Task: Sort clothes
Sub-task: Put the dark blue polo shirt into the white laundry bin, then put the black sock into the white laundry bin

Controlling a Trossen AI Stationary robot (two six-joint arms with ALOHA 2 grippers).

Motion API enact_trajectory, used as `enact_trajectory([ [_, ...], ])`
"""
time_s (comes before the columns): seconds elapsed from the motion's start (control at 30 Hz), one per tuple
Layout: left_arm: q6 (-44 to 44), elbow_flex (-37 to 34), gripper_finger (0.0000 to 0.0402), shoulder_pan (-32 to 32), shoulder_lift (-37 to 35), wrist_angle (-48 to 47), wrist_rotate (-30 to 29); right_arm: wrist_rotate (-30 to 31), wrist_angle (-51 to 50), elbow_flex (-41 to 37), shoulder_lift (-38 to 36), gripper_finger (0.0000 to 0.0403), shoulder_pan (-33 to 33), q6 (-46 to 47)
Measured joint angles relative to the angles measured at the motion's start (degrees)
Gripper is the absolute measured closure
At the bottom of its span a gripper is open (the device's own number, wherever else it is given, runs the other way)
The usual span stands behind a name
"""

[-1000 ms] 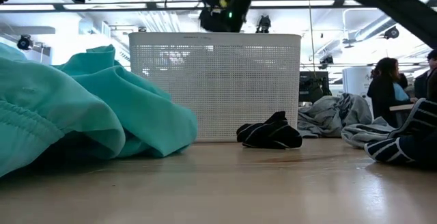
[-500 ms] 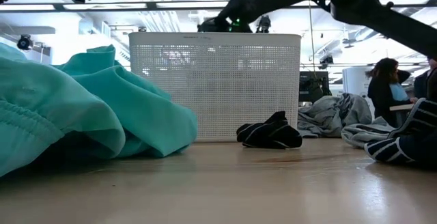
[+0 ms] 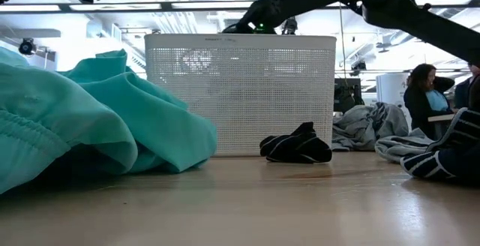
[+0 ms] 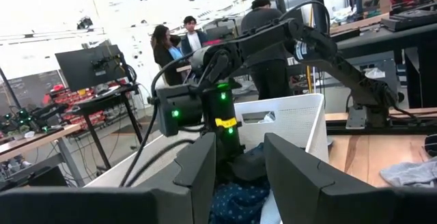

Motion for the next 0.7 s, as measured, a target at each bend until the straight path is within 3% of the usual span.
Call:
enact_trajectory([
  [0.17, 0.0, 0.0, 0.0287, 0.0, 0.0, 0.0, 0.0, 0.1, 0.0, 0.2, -2.0, 0.0175, 0.0, 1.8],
  [0.33, 0.2, 0.0, 0.0287, 0.0, 0.0, 0.0, 0.0, 0.1, 0.1, 0.2, -5.5, 0.0121, 0.1, 1.5],
  [0.53, 0.2, 0.0, 0.0287, 0.0, 0.0, 0.0, -0.1, 0.0, 0.0, 0.2, -10.5, 0.0108, 0.3, 1.5],
  [0.7, 0.2, 0.0, 0.0287, 0.0, 0.0, 0.0, -0.4, 0.4, -2.0, 0.2, -15.4, 0.0141, 1.3, 0.7],
])
